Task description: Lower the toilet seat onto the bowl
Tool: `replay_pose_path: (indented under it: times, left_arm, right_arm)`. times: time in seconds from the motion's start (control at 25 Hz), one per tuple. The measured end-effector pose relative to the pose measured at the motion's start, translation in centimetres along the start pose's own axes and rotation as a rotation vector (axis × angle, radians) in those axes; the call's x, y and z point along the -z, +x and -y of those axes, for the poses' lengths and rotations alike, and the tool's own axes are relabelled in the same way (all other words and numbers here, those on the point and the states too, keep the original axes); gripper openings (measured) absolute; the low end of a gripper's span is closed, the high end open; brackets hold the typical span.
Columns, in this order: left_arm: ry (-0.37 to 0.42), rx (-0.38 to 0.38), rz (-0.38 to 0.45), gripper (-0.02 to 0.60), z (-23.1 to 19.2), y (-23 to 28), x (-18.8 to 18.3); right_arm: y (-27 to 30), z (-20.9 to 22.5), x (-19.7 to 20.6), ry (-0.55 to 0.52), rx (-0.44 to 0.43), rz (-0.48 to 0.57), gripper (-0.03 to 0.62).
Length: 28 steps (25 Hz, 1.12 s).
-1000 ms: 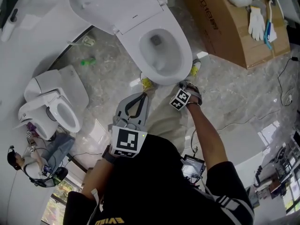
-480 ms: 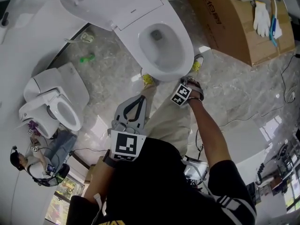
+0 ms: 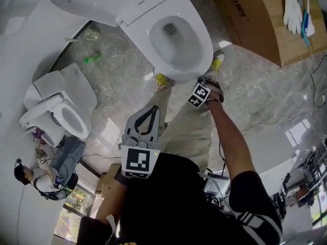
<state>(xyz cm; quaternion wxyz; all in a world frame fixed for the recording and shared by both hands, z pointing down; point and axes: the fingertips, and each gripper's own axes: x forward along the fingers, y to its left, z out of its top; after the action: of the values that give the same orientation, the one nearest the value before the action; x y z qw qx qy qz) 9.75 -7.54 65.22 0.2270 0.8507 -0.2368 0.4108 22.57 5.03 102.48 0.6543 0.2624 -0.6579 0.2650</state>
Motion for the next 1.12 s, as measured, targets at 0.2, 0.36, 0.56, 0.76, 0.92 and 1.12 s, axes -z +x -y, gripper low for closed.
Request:
replay_pose_path:
  times: [0.2, 0.36, 0.56, 0.76, 0.92, 1.12]
  left_arm:
    - [-0.027, -0.01, -0.038, 0.012, -0.4, -0.5, 2.0]
    - [-0.062, -0.048, -0.057, 0.012, -1.0, -1.1, 3.3]
    - [-0.056, -0.039, -0.058, 0.012, 0.2, -0.5, 3.6]
    - [-0.019, 0.004, -0.003, 0.012, 1.5, -1.1, 1.4]
    - [0.012, 0.018, 0.09, 0.012, 1.7, -3.9, -2.5]
    - [0.046, -0.018, 0.269, 0.012, -1.9, -7.0, -7.8]
  right_arm:
    - [1.9, 0.0, 0.1, 0.058, -0.002, -0.021, -0.003]
    - [3.8, -1.4, -0.5, 0.106, -0.068, -0.041, -0.005]
    - [4.8, -1.8, -0.1, 0.127, -0.11, -0.094, -0.005]
    - [0.3, -2.5, -1.6, 0.124, -0.211, -0.075, -0.005]
    - [-7.5, -0.4, -1.0, 0.223, -0.161, 0.005, -0.005]
    - [-20.1, 7.4, -0.6, 0.396, 0.01, 0.18, -0.005]
